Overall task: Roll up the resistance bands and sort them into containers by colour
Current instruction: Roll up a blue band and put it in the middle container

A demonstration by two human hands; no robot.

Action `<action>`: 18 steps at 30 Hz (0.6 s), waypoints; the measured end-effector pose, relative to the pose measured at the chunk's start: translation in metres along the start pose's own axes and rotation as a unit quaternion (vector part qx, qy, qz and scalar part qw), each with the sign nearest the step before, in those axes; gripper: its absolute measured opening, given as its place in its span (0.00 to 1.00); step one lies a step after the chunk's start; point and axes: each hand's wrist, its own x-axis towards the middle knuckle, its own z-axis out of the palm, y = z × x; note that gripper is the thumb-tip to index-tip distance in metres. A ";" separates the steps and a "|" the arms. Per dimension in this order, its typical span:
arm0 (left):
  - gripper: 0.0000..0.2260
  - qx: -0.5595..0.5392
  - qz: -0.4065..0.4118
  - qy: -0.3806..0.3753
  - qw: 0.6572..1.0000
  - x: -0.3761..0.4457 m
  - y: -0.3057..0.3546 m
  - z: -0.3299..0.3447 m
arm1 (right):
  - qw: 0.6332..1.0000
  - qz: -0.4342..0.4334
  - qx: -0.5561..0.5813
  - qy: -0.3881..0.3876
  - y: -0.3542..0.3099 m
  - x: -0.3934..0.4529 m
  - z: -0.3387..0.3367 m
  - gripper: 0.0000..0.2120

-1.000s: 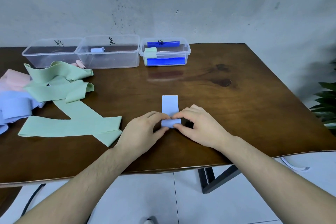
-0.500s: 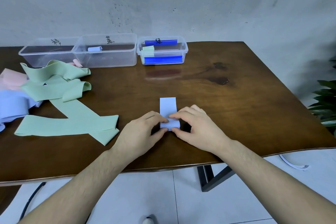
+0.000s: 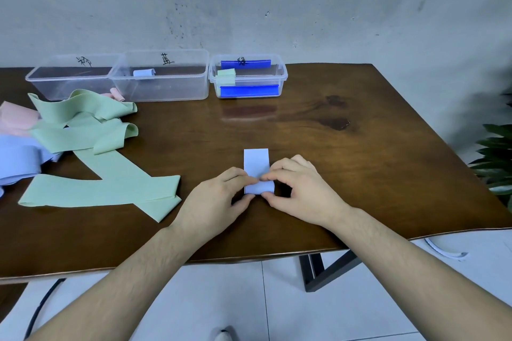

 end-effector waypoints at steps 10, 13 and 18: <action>0.12 -0.019 -0.023 -0.004 1.000 0.007 -0.002 -0.001 | 0.999 0.019 0.023 -0.014 0.003 0.009 -0.002 0.12; 0.11 -0.024 -0.030 -0.002 0.999 0.008 -0.003 0.001 | 0.999 0.027 0.027 -0.022 0.004 0.014 -0.003 0.12; 0.11 -0.016 -0.040 0.004 0.999 0.011 -0.005 0.001 | 1.000 0.014 0.020 0.005 0.005 0.010 -0.001 0.14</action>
